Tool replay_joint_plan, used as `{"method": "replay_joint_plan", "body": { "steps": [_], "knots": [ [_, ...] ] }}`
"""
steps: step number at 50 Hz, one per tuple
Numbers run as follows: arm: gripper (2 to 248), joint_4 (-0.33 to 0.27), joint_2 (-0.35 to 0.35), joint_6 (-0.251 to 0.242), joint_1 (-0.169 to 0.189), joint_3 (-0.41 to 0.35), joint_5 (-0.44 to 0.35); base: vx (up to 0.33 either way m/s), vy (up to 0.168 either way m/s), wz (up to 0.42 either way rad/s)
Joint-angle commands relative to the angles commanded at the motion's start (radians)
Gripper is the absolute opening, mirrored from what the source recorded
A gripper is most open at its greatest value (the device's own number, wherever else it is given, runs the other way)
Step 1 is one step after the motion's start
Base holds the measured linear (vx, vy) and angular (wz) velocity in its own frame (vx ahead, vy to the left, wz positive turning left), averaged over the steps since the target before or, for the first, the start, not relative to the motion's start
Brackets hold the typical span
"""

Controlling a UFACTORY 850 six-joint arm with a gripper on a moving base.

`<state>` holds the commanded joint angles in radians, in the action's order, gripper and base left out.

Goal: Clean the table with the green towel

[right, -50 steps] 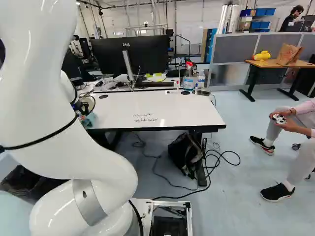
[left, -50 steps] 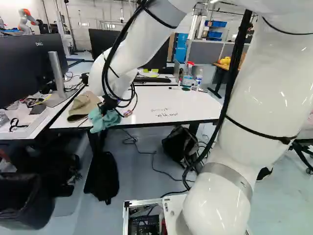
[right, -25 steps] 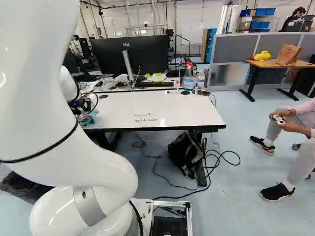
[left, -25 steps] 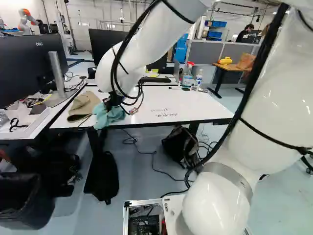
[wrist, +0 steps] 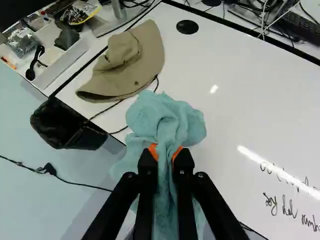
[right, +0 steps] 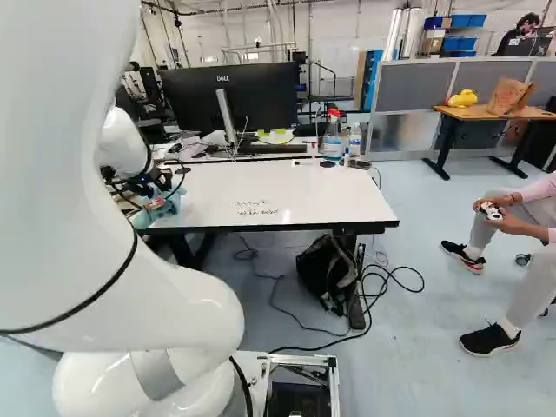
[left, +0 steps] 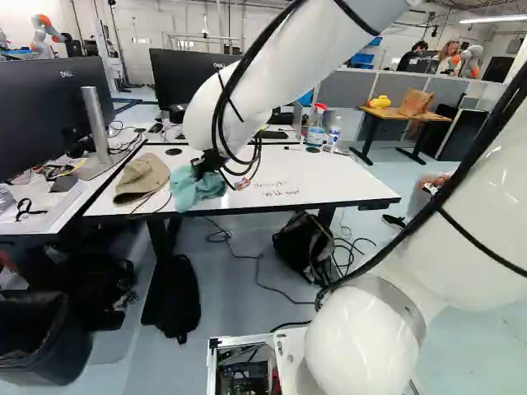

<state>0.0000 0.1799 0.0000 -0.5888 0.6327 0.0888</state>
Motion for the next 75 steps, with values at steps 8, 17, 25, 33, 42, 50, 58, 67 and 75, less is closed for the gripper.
{"method": "replay_joint_plan", "body": {
  "steps": [8, 17, 25, 33, 42, 50, 58, 67, 75],
  "knots": [
    [46, 0.0, 0.025, 0.0, 0.027, -0.022, 0.0, 0.0, 0.0, 0.0],
    [46, 0.0, 0.051, 0.0, 0.059, -0.046, 0.0, 0.0, 0.0, 0.0],
    [46, 0.0, 0.074, 0.0, 0.087, -0.066, 0.0, 0.0, 0.0, 0.0],
    [46, 0.0, 0.096, 0.0, 0.117, -0.085, 0.0, 0.0, 0.0, 0.0],
    [46, 0.0, 0.12, 0.0, 0.151, -0.105, 0.0, 0.0, 0.0, 0.0],
    [46, 0.0, 0.132, 0.0, 0.184, -0.115, 0.0, 0.0, 0.0, 0.0],
    [46, 0.0, 0.133, 0.0, 0.22, -0.116, 0.0, 0.0, 0.0, 0.0],
    [46, 0.0, 0.129, 0.0, 0.261, -0.112, 0.0, 0.0, 0.0, 0.0],
    [46, 0.0, 0.121, 0.0, 0.298, -0.106, 0.0, 0.0, 0.0, 0.0]
  ]
}}
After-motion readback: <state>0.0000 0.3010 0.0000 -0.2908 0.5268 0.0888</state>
